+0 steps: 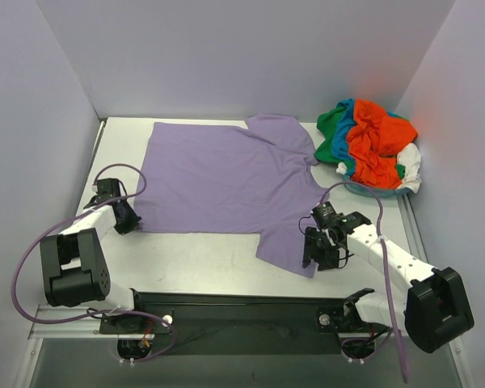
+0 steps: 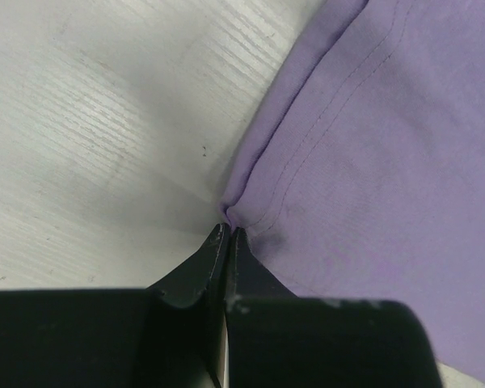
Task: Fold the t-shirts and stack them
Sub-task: Flatten out the tshirt, then grap the side of the flattened tshirt closest away from the robot with both arms
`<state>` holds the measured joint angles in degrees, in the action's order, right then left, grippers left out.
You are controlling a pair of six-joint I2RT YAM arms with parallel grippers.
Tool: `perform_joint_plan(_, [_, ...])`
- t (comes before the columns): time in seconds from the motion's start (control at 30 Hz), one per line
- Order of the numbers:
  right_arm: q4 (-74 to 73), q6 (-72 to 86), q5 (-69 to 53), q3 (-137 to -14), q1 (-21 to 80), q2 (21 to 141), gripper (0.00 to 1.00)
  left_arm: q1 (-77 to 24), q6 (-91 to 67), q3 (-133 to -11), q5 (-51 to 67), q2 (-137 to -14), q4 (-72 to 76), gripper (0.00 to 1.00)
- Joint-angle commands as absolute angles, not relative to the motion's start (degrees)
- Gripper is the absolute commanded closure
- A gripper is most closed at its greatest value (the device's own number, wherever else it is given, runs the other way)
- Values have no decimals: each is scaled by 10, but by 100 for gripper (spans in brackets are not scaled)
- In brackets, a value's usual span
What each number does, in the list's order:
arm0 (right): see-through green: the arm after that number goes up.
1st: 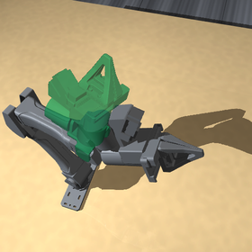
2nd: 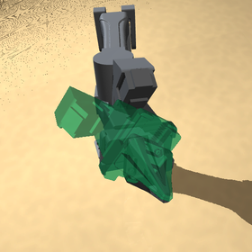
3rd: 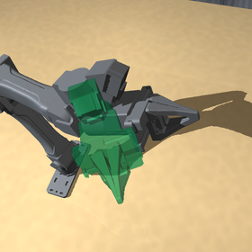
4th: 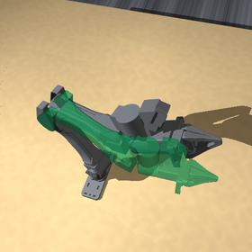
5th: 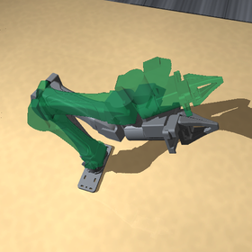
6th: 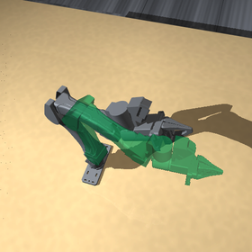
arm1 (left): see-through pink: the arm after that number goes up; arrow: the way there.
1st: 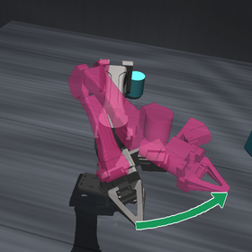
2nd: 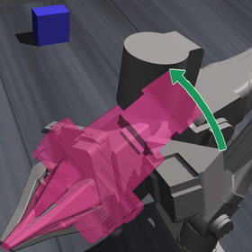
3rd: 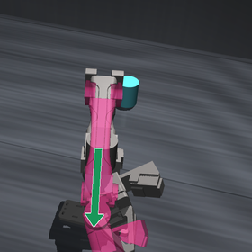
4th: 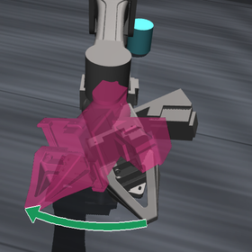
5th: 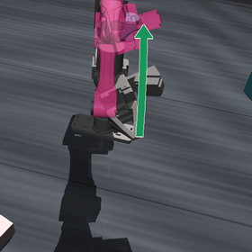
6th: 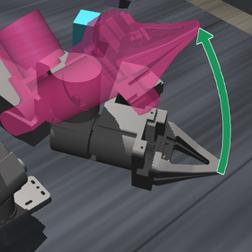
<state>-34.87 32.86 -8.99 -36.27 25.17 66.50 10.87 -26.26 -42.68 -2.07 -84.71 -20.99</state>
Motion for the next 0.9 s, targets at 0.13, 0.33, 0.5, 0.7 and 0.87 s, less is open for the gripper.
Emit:
perform_joint_plan(0.13, [-367, 336, -81, -348, 254, 700, 61, 112, -257, -426, -11, -831, -220, 100])
perform_joint_plan(0.33, [-356, 338, -79, -336, 252, 716, 67, 112, -254, -427, -12, -824, -222, 100])
perform_joint_plan(0.5, [-352, 345, -76, -337, 252, 728, 69, 112, -250, -430, -13, -827, -225, 100])
perform_joint_plan(0.7, [-347, 352, -79, -337, 252, 747, 69, 112, -250, -431, -11, -831, -225, 100])
perform_joint_plan(0.87, [-345, 358, -79, -336, 252, 765, 75, 112, -249, -431, -7, -832, -224, 100])
